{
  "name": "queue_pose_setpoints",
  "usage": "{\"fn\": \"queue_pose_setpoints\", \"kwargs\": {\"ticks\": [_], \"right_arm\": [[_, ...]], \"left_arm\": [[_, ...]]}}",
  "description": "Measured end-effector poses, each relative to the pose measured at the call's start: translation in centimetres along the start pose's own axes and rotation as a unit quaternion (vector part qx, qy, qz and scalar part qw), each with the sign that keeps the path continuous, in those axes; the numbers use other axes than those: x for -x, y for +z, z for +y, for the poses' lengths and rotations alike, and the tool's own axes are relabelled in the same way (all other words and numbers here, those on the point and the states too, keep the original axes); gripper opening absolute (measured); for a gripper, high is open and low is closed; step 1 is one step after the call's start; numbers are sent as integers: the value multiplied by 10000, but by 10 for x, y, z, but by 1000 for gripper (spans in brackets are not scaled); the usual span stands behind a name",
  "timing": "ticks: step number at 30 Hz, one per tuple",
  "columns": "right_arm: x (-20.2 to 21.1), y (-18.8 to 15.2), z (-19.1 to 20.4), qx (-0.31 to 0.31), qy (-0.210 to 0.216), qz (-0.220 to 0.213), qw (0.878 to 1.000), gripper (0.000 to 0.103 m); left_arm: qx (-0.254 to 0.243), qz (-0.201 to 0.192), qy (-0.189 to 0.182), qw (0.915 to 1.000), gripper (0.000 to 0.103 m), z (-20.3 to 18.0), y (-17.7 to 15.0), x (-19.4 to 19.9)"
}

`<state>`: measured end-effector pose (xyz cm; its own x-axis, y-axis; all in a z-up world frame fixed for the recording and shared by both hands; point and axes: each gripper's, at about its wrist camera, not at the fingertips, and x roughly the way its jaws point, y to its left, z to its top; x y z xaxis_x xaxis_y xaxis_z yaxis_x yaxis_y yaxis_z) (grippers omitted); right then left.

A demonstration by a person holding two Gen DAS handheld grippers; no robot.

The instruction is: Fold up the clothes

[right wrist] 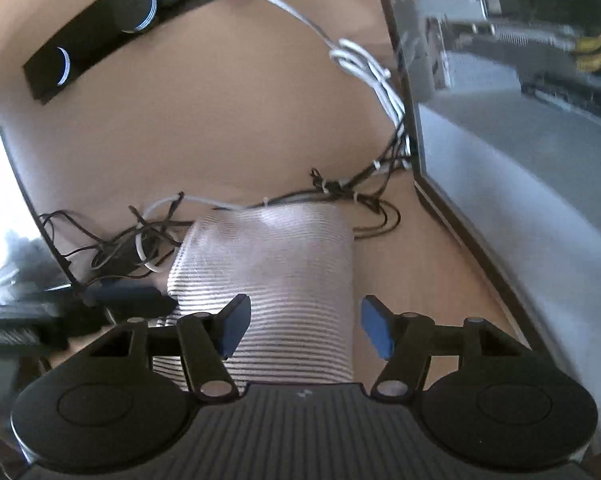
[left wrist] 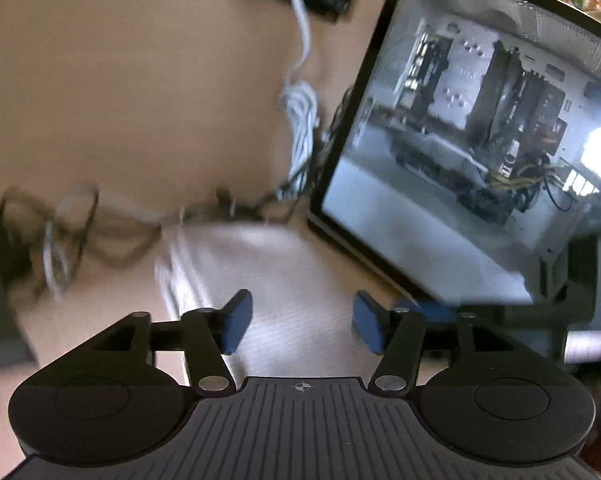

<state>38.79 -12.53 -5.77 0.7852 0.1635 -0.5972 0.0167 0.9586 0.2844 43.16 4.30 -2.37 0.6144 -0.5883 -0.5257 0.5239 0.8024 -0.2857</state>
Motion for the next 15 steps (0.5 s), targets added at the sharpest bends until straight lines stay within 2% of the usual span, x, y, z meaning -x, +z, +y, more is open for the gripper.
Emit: {"fn": "queue_pose_setpoints", "kwargs": {"ticks": [1,4,5,11,15], "right_arm": [[-4,-3,0,-35,-13,54,10000,62],[-13,-15,4,67,-114,227,9997,62],[-13,-18,6,97,-130,257,9995,62],[-2,-32,8,370,-185,266,9988,71],[-2,-32,-1,52,-14,349,9994,76]], "left_arm": [[48,35,15,10000,65,4,5,-10],[349,625,97,9974,64,26,4,-53],[351,675,102,9970,64,32,-1,-62],[587,604,-53,9964,65,42,-5,-66],[596,595,131,9964,68,35,-3,-56]]}}
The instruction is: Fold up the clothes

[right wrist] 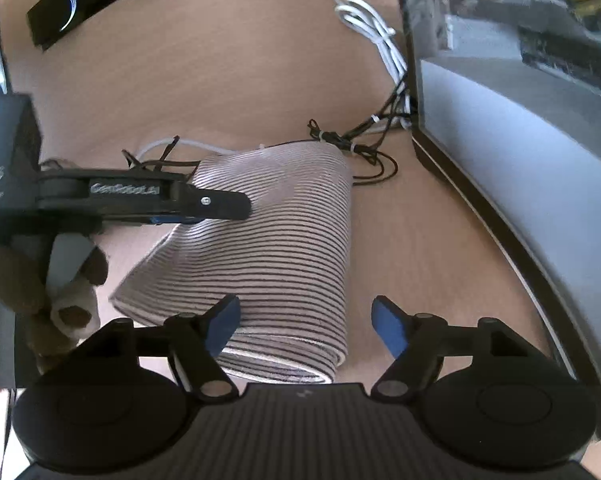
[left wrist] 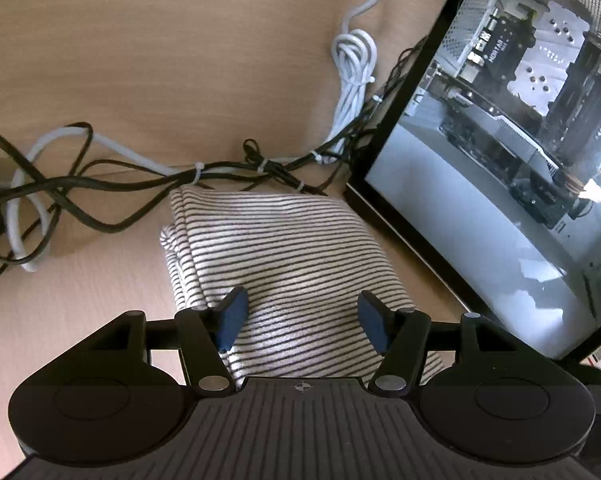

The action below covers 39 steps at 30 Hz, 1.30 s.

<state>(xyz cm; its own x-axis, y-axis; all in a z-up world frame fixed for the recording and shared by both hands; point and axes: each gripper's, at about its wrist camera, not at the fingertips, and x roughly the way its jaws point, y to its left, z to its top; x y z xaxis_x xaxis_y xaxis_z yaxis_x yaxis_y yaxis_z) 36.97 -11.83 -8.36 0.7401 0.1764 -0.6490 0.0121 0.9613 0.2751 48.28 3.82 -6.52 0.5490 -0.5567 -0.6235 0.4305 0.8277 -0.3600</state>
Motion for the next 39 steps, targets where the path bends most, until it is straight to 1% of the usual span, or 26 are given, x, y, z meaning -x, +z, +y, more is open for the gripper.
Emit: {"fn": "queue_pose_setpoints", "kwargs": {"ticks": [1,3,4,5,7,8,11,12,13,14,15,16,18,20,21,24,25,27,28,29,30,31,32,35,37,39], "right_arm": [[0,0,-2,-78,46,21,10000,77],[-5,0,-10,-302,195,110,9993,77],[-8,0,-14,-426,257,174,9986,78],[-12,-1,-18,-542,321,232,9977,78],[-17,-2,-24,-736,456,314,9957,81],[-20,-3,-26,-808,513,349,9948,82],[-23,-4,-26,-747,599,391,9946,81],[-22,-3,-25,-688,662,413,9946,72],[-19,-1,-23,-610,754,419,9944,57],[-13,3,-19,-500,830,399,9945,53],[-8,7,-15,-363,882,361,9948,47],[-2,11,-11,-159,873,282,9957,45],[6,17,-6,78,842,173,9963,45],[5,20,-7,163,704,164,9972,45],[0,20,-8,199,593,215,9978,45],[-15,15,-10,288,308,478,9980,49],[-16,12,-11,308,241,515,9979,49],[-5,8,-6,434,183,381,9982,51],[2,6,-3,531,121,265,9982,52],[9,4,0,632,64,140,9979,55],[19,1,3,742,30,-13,9972,64],[31,-2,4,842,41,-197,9962,78],[45,-6,6,939,99,-410,9947,84],[84,-24,7,1207,337,-942,9876,101],[108,-40,6,1304,457,-1266,9823,103],[125,-58,1,1241,480,-1445,9805,103]], "left_arm": [[20,10,96,10000,73,-3,1,4],[9,13,275,9996,77,-8,0,14],[-16,18,412,9991,86,-11,-2,20],[-36,28,526,9986,89,-13,-5,25],[-35,83,648,9979,89,-14,-15,34],[33,170,627,9979,89,-12,-21,36],[299,499,467,9972,87,-3,-44,33],[401,586,383,9967,85,1,-49,30],[502,673,299,9960,79,5,-55,28],[602,704,181,9955,78,7,-59,27],[701,651,14,9954,78,8,-60,27],[760,597,-131,9952,78,9,-61,28],[763,508,-307,9953,78,6,-61,27],[779,459,-345,9953,78,3,-62,25],[796,438,-282,9955,78,3,-64,24],[804,316,18,9963,78,0,-71,32],[800,251,124,9964,80,-1,-73,38],[754,53,331,9966,87,-8,-79,56],[722,-59,433,9964,95,-12,-82,66],[690,-172,536,9960,98,-17,-85,77],[638,-294,626,9956,98,-23,-89,89],[549,-434,706,9950,101,-32,-94,103],[447,-582,799,9941,103,-41,-100,115],[201,-1025,1118,9882,103,-67,-119,150],[120,-1331,1370,9815,103,-85,-137,166],[103,-1517,1633,9748,103,-101,-152,176]]}}
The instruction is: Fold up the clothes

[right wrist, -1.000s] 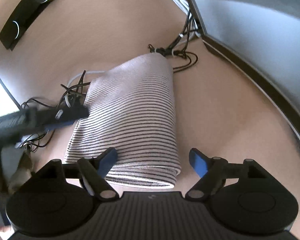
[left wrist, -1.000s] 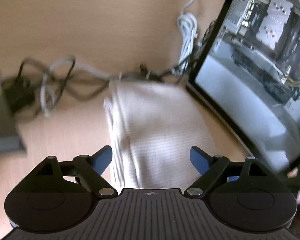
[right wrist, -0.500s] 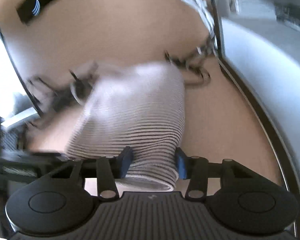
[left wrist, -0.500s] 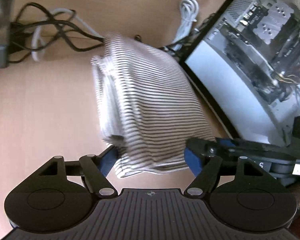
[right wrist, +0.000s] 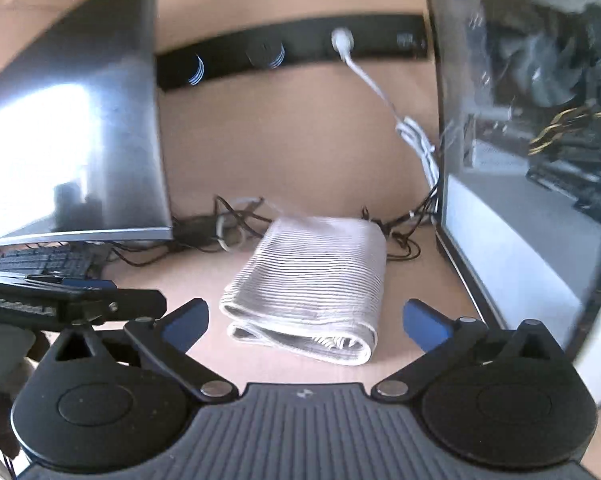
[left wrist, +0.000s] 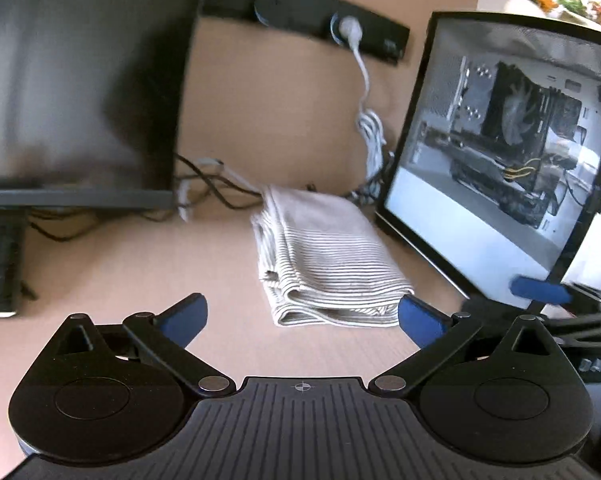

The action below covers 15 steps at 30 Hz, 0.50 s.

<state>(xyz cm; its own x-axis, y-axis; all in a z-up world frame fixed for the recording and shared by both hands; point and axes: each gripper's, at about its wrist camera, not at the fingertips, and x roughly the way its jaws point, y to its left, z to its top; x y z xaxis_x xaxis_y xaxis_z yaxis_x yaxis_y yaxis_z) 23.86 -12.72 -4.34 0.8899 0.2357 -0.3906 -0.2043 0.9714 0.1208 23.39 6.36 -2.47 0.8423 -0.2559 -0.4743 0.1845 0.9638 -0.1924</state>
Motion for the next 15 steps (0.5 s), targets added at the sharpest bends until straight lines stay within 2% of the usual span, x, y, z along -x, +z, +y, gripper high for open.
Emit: {"fn": "queue_pose_setpoints", "kwargs": {"ticks": [5,8,11,15], "right_arm": [[17,-27,-7,-742,-266,289,9965,103],[14,-28,-11,-731,-310,489,9956,103],[21,-27,-12,-654,-474,318,9962,103],[26,-31,-11,-572,-391,318,9971,103]], "left_arm": [[-65,-27,129,9999,103,-12,-10,20],[-14,193,280,9994,103,-11,-10,19],[128,444,501,9977,103,-8,-15,16],[250,577,395,9972,103,-9,-23,15]]}}
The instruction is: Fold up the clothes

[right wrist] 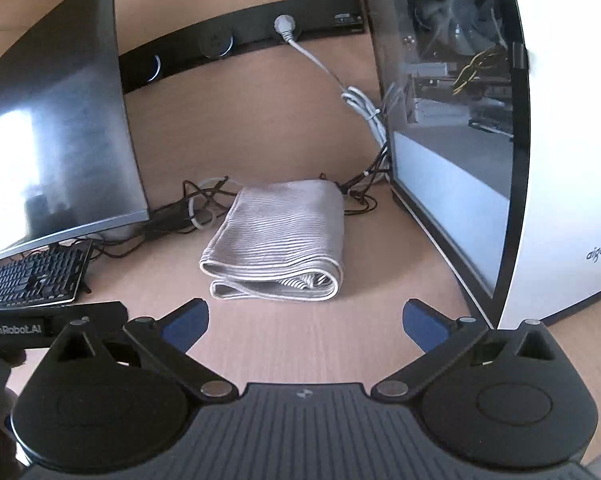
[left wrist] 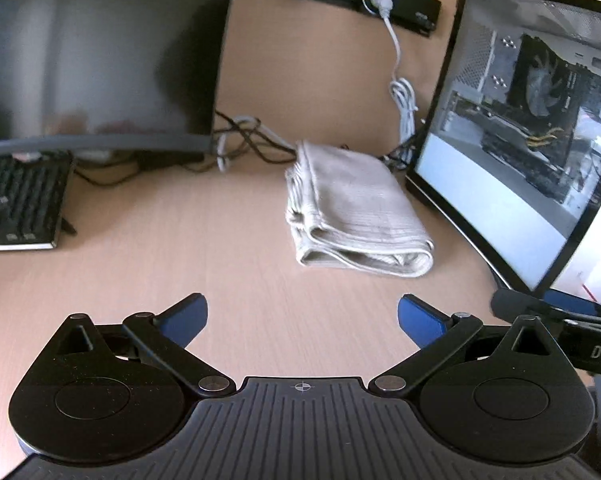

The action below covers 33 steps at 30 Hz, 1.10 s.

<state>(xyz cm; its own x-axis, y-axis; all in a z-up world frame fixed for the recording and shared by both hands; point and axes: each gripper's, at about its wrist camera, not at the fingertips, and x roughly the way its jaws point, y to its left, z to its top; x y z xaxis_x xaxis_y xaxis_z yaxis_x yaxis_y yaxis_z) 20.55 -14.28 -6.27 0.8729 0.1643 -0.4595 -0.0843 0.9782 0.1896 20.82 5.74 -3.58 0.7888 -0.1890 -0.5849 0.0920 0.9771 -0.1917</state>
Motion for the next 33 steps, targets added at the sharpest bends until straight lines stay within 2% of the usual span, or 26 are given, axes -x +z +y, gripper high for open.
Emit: {"fn": "queue_pose_setpoints", "kwargs": {"ticks": [4,11,23,33], "right_arm": [[-1,0,6,108,-38,23,9999,103],[-4,-2,7,132,-138,115,9998,103],[-4,-3,9,281,-90,154,9994,103],[-8,-3,8,258,-21,196,9995,103]], "left_arm": [[-201,17,62,9998,103,-6,-4,2],[-250,103,71,9996,103,-7,-8,4],[-290,117,2,9995,103,-13,-8,4],[-262,122,100,9995,103,-13,-6,3]]}}
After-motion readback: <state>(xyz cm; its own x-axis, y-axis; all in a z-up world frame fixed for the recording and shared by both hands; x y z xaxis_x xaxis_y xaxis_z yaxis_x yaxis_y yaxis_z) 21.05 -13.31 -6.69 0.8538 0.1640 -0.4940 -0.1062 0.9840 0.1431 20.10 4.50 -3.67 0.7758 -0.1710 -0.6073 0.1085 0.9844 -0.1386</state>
